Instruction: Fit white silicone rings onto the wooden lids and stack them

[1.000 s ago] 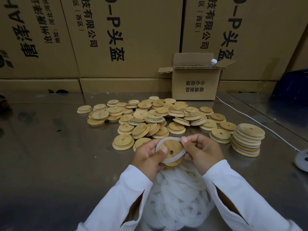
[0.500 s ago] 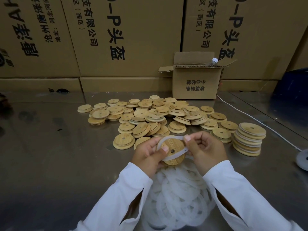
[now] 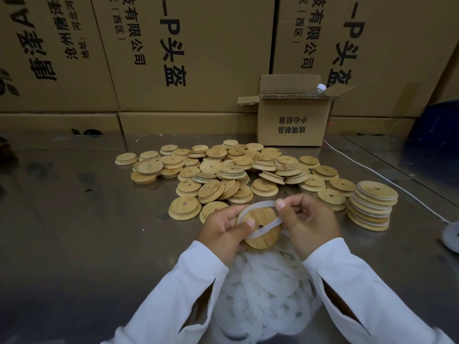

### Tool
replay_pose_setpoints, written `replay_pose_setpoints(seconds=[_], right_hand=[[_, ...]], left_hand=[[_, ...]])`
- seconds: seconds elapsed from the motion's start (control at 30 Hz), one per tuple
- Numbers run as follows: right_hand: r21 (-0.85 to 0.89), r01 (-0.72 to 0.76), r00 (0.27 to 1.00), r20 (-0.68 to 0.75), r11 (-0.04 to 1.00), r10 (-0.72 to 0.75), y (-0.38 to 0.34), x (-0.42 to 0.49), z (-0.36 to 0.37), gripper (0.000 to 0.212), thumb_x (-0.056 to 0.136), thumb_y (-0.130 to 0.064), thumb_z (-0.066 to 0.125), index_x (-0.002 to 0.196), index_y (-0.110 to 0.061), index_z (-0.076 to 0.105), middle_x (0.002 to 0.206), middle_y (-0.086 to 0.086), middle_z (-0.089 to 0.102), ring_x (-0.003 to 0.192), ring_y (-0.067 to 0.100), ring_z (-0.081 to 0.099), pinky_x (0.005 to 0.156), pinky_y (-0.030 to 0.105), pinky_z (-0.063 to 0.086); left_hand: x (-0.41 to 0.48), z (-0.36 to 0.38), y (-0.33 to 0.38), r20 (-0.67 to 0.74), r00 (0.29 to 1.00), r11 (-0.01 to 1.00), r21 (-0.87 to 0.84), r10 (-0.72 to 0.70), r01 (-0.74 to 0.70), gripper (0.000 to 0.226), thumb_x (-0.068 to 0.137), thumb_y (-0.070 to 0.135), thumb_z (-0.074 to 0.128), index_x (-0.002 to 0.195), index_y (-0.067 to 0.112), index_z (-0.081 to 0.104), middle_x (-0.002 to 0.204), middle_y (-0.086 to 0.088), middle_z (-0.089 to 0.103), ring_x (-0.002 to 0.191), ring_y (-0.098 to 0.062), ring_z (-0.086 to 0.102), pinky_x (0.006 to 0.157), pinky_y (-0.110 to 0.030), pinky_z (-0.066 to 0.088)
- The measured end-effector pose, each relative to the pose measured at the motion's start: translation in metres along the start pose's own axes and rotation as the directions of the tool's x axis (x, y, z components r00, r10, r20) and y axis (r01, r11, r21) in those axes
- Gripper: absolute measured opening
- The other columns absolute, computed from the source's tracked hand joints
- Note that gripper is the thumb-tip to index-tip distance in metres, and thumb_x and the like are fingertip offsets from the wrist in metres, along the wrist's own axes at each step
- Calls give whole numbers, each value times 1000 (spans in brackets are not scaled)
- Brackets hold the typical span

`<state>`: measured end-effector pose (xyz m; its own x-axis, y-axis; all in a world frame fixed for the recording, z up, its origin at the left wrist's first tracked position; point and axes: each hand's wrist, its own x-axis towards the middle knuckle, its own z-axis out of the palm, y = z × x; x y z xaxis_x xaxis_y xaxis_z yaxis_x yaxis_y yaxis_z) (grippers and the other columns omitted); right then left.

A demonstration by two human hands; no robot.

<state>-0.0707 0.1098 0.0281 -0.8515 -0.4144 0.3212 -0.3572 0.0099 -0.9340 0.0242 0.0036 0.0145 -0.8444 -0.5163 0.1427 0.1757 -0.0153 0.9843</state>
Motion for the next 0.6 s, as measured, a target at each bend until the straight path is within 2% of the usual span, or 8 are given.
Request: replay_pose_setpoints(seconds=[0.13, 0.2, 0.3, 0.37, 0.47, 0.6], right_hand=[[26, 0, 998, 61, 1000, -2, 0, -1, 1, 16, 83, -13, 62, 68, -18, 59, 64, 2, 57, 59, 14, 51, 54, 16, 46], [52, -2, 998, 69, 999, -2, -1, -1, 1, 16, 83, -12, 62, 68, -16, 60, 64, 4, 58, 57, 14, 51, 51, 13, 46], [72, -10, 997, 79, 997, 4, -2, -2, 1, 16, 83, -12, 63, 68, -15, 61, 64, 4, 59, 57, 13, 52, 52, 14, 47], [95, -28, 996, 87, 995, 20, -3, -1, 1, 15, 82, -11, 63, 68, -14, 61, 65, 4, 60, 60, 14, 54, 59, 19, 50], [157, -82, 991, 119, 984, 64, -6, -1, 0, 13, 81, -10, 64, 68, -11, 63, 67, 8, 62, 61, 14, 57, 64, 26, 53], [196, -138, 985, 130, 971, 113, -8, -2, -1, 11, 81, -10, 64, 70, -9, 66, 59, 5, 60, 44, 2, 52, 49, 13, 47]], left_hand=[[1, -1, -1, -17, 1000, 998, -63, -6, 5, 27, 89, -3, 46, 111, 2, 61, 99, -18, 69, 93, -30, 66, 82, -41, 55], [2, -2, -1, -25, 1000, 996, -91, -16, 14, 27, 90, -2, 47, 113, 2, 61, 102, -20, 68, 95, -31, 66, 82, -41, 55], [3, -3, -2, -37, 999, 988, -156, -13, 8, 24, 89, -1, 48, 103, 7, 65, 96, -16, 71, 90, -27, 68, 75, -35, 58], [3, -3, -3, -36, 999, 976, -217, -22, 13, 24, 87, -1, 48, 95, 11, 67, 89, -11, 73, 83, -22, 70, 66, -30, 58], [3, -2, -3, -44, 999, 959, -282, -28, 15, 22, 86, 0, 48, 94, 10, 67, 86, -10, 73, 79, -20, 70, 63, -28, 57], [3, -2, -1, -65, 998, 968, -247, 20, -36, 22, 87, -1, 49, 96, 10, 65, 85, -8, 73, 79, -20, 70, 63, -27, 56]])
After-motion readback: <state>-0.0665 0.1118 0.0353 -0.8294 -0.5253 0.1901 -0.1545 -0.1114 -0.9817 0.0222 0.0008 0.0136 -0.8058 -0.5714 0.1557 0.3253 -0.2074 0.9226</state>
